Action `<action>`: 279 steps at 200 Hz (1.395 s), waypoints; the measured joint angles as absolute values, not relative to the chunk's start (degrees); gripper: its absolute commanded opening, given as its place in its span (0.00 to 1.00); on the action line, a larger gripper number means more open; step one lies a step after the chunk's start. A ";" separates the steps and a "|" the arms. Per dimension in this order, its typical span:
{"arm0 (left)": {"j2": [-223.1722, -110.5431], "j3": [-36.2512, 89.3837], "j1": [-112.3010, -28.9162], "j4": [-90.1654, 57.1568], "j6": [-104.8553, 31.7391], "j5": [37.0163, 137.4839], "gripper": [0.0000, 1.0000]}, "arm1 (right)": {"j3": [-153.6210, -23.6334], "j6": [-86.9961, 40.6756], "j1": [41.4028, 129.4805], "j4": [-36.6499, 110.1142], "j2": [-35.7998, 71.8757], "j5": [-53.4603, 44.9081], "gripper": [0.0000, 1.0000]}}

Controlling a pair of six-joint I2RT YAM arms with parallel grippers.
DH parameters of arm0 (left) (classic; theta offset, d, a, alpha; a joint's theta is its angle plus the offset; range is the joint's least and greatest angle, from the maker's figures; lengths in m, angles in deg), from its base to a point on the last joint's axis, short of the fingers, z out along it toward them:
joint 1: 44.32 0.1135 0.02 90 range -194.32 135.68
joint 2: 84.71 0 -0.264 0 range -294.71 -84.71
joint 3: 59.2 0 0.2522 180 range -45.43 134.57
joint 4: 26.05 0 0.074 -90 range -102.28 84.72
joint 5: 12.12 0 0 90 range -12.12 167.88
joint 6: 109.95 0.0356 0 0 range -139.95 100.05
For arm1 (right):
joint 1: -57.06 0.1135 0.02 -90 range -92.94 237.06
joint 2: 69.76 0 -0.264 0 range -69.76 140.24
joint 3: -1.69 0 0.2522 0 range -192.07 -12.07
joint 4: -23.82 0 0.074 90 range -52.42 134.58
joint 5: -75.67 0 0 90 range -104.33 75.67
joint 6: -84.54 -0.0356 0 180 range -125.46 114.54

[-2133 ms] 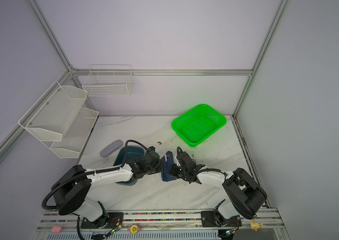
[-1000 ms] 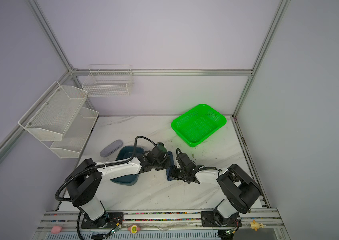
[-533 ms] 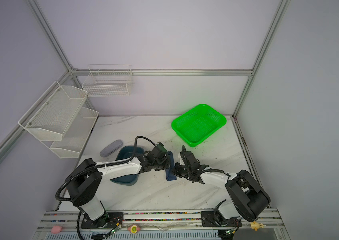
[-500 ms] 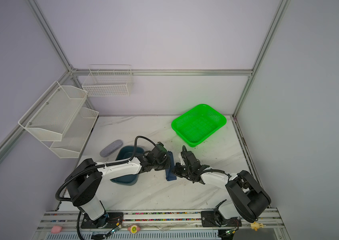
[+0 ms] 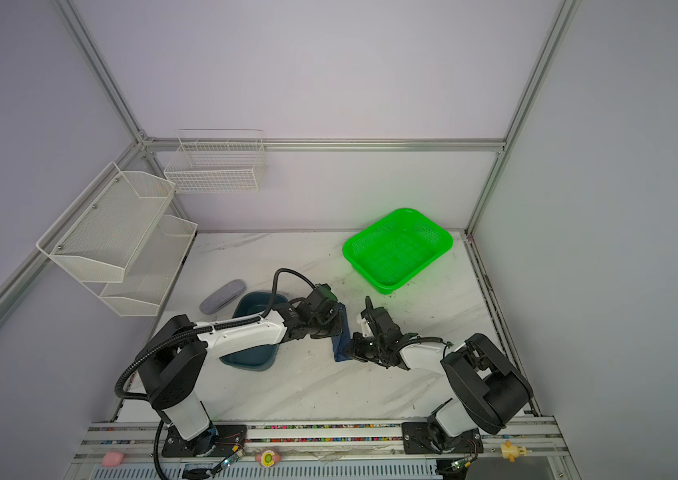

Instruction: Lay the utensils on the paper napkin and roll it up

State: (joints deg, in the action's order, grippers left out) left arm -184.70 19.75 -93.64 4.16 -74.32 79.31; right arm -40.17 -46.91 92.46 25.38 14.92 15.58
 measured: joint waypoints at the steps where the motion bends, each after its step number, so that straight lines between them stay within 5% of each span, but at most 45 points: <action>1: -184.70 19.75 -93.64 4.16 -74.32 79.33 0.05 | -40.11 -46.91 92.46 25.33 14.92 15.58 0.09; 174: -191.48 24.19 -94.34 1.52 -77.99 83.49 0.07 | -38.31 -47.44 91.69 19.87 17.11 20.52 0.15; 234: -192.50 24.85 -94.34 0.97 -79.35 82.83 0.06 | -37.66 -49.14 88.94 23.36 10.13 20.22 0.21; 279: -193.38 24.85 -94.34 0.62 -79.44 82.83 0.06 | -32.70 -51.00 85.31 24.57 2.99 20.63 0.47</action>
State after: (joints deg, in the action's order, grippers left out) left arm -193.38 24.85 -94.34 0.62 -79.44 82.83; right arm -32.70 -51.00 85.31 24.57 2.99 20.63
